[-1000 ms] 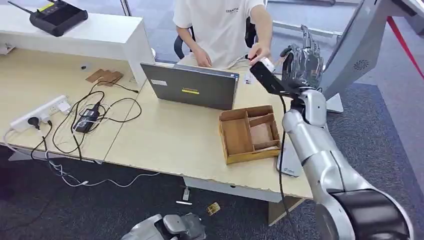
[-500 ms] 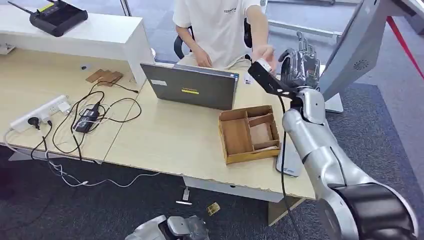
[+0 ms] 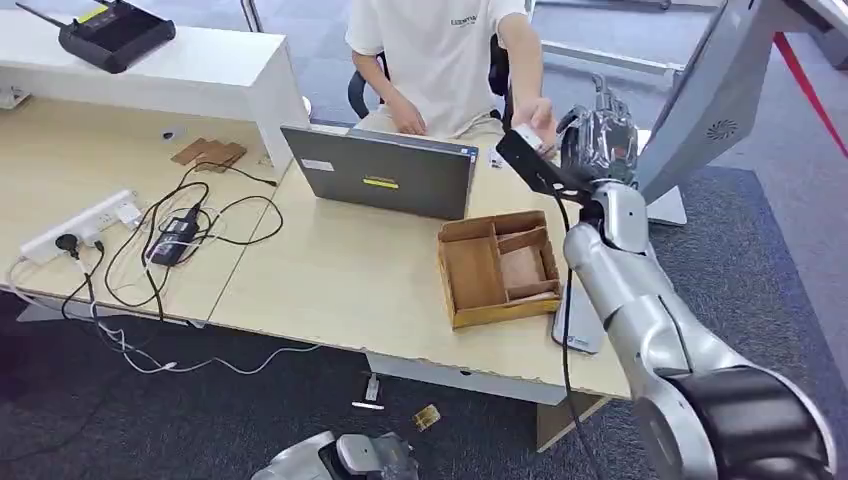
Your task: Pass the card to the sensor for recognition and then transmit it.
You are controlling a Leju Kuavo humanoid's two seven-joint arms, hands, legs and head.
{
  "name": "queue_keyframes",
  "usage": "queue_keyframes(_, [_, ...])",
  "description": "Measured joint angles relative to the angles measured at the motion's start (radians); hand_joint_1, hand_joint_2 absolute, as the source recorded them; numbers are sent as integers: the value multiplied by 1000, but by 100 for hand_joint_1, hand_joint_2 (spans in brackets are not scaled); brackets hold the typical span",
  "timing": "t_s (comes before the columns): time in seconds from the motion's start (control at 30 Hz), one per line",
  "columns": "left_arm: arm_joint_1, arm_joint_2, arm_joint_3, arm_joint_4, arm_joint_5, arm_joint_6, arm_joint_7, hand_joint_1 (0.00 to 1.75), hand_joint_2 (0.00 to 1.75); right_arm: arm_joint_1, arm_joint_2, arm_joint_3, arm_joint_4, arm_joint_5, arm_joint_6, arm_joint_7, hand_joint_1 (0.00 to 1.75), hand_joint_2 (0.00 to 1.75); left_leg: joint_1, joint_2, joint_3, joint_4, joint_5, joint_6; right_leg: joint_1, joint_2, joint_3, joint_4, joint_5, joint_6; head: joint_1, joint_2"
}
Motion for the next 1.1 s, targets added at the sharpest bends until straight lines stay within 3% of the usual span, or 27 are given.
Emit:
queue_keyframes(0.2, [1, 0, -13, 0, 8, 1, 5, 0, 0, 7, -1, 0, 3, 3, -44, -2, 0, 175, 0, 0, 0, 0, 0, 0, 0, 0, 0, 0, 0, 0, 0, 0])
queue_keyframes(0.43, [4, 0, -29, 0, 33, 5, 11, 0, 0, -4, -27, -4, -6, -41, -132, -64, 0, 175, 0, 0, 0, 1, 0, 0, 0, 0, 0, 0, 0, 0, 0, 0])
queue_keyframes(0.6, [6, 1, -37, 0, 43, 10, 18, 0, 0, -17, -75, -39, -57, -84, -137, -141, 0, 175, 0, 0, 0, 1, 0, 0, 0, 0, 0, 0, 1, 1, 0, 0])
queue_keyframes(1.1, [6, 1, -45, 0, 51, 10, 22, 0, 0, -17, -123, -89, -124, -66, -137, -160, 0, 175, 0, 1, 1, 1, 0, 0, 0, 1, 0, 0, 1, 0, 0, 0])
